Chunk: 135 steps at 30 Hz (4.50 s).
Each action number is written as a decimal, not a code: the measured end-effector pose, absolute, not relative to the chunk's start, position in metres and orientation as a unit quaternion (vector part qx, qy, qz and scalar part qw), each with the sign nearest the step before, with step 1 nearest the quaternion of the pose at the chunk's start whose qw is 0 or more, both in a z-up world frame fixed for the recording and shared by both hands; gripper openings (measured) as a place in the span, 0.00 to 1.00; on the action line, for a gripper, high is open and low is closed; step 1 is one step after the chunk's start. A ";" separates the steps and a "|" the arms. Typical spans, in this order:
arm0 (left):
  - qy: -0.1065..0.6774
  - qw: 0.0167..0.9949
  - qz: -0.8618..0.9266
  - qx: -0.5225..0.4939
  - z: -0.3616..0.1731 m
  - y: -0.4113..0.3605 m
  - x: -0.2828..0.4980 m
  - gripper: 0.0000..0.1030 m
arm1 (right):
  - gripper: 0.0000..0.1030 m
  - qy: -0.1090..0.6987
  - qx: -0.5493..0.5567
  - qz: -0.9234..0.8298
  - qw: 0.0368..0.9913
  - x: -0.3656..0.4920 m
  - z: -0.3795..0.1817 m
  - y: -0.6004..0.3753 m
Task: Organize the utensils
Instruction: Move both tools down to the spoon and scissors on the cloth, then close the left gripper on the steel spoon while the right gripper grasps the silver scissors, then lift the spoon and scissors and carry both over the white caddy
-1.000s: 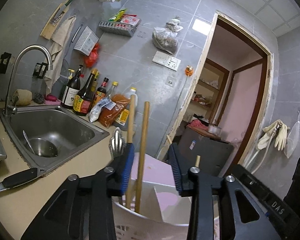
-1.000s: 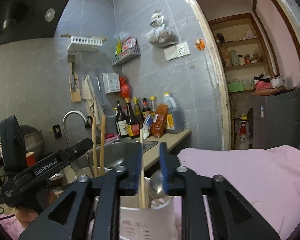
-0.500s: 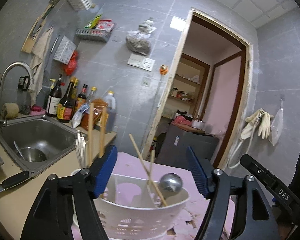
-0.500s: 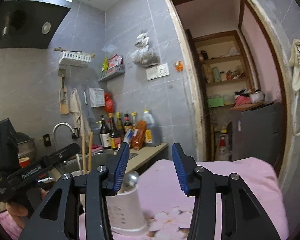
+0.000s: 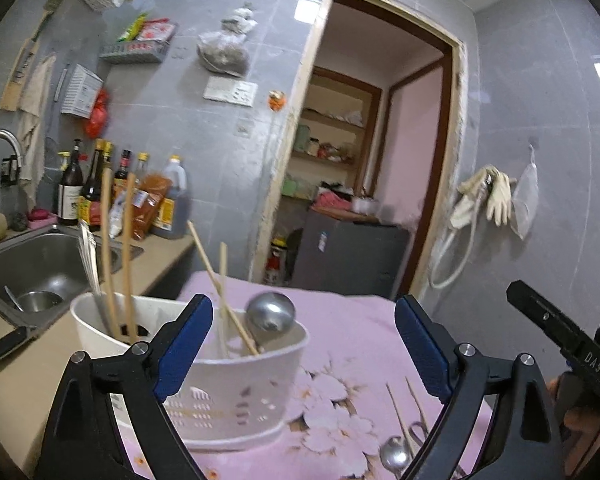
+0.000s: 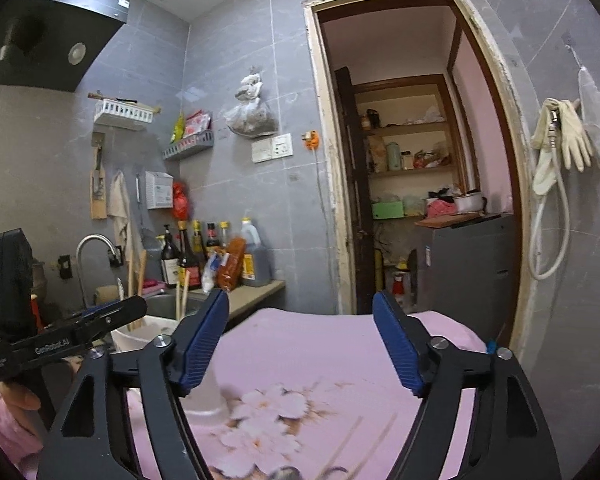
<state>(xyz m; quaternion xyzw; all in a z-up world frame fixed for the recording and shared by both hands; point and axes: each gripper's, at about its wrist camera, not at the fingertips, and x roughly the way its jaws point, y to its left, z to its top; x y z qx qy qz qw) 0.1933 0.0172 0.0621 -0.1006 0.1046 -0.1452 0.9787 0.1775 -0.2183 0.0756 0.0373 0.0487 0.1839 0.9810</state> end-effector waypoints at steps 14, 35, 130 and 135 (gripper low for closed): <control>0.180 0.958 -0.216 -0.060 0.034 -0.026 0.194 0.96 | 0.98 0.133 0.023 0.147 0.980 0.165 0.043 -0.256; 0.379 0.879 -0.288 -0.030 -0.015 -0.060 0.228 0.94 | 0.86 0.359 0.021 0.154 0.920 0.181 -0.025 -0.269; 0.155 0.973 -0.174 0.011 0.054 -0.044 0.146 0.00 | 0.19 0.096 0.035 0.175 0.979 0.091 0.042 -0.198; 0.126 0.982 -0.141 0.002 0.075 -0.022 0.149 0.00 | 0.19 0.062 0.025 0.198 0.978 0.120 0.068 -0.182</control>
